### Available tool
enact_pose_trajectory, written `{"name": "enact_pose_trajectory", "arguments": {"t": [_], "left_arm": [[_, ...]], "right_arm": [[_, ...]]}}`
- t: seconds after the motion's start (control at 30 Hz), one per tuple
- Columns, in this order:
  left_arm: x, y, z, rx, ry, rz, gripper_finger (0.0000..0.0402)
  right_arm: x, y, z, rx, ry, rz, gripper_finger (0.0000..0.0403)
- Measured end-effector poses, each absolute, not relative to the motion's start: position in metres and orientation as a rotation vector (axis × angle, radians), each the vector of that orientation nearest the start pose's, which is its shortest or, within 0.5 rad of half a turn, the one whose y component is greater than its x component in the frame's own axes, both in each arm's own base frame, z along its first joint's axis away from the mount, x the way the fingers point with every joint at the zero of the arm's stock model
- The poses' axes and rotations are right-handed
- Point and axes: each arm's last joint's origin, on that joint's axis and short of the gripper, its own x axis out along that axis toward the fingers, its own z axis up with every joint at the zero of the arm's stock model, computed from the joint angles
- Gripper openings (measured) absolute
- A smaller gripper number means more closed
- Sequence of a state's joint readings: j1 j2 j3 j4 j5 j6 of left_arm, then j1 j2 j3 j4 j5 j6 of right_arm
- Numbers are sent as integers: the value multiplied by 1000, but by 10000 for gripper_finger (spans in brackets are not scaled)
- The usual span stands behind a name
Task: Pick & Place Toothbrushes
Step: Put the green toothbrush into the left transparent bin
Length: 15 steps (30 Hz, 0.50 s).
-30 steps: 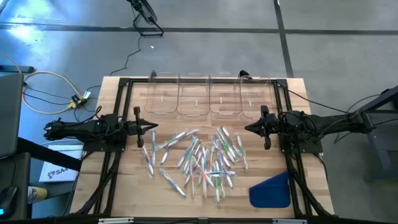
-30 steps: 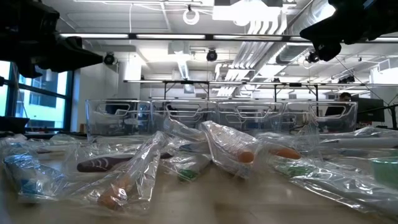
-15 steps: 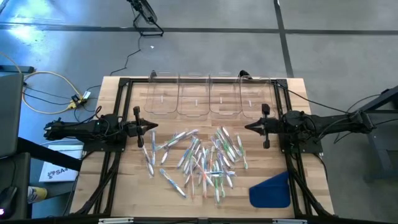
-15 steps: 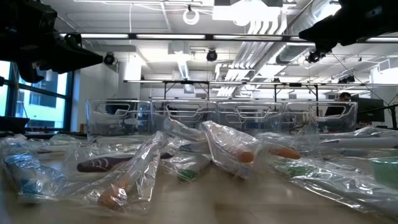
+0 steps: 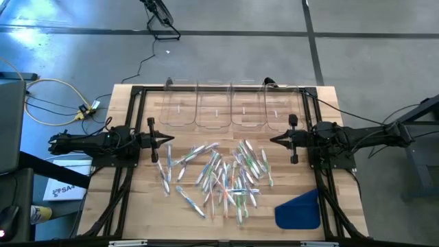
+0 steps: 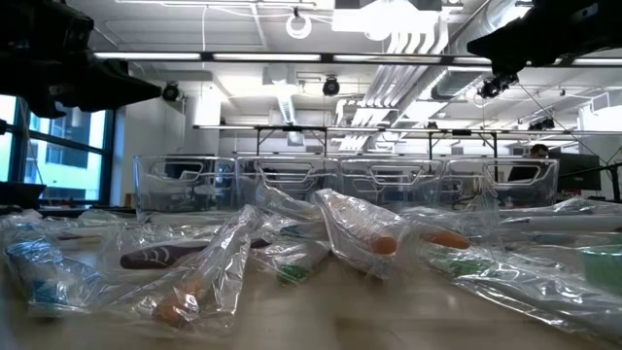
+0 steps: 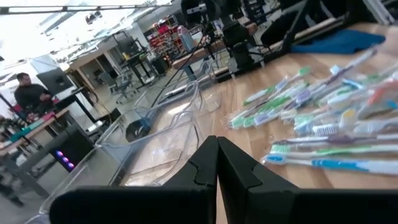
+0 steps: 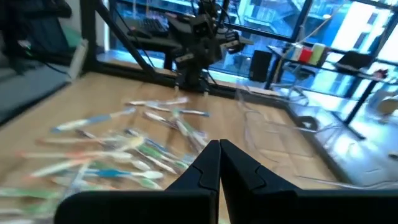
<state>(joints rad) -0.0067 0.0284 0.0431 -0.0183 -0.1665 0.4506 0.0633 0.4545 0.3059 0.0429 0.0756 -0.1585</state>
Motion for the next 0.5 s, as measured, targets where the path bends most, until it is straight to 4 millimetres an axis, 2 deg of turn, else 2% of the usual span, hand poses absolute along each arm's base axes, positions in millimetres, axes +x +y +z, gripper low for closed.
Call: {"name": "enact_pose_trajectory", "arguments": {"t": [0.3, 0.5], "left_arm": [[97, 4, 175, 332, 16, 160, 1], [97, 4, 175, 332, 17, 160, 1]], "right_arm": [[130, 7, 233, 113, 99, 13, 2], [130, 7, 234, 211, 87, 15, 2]]}}
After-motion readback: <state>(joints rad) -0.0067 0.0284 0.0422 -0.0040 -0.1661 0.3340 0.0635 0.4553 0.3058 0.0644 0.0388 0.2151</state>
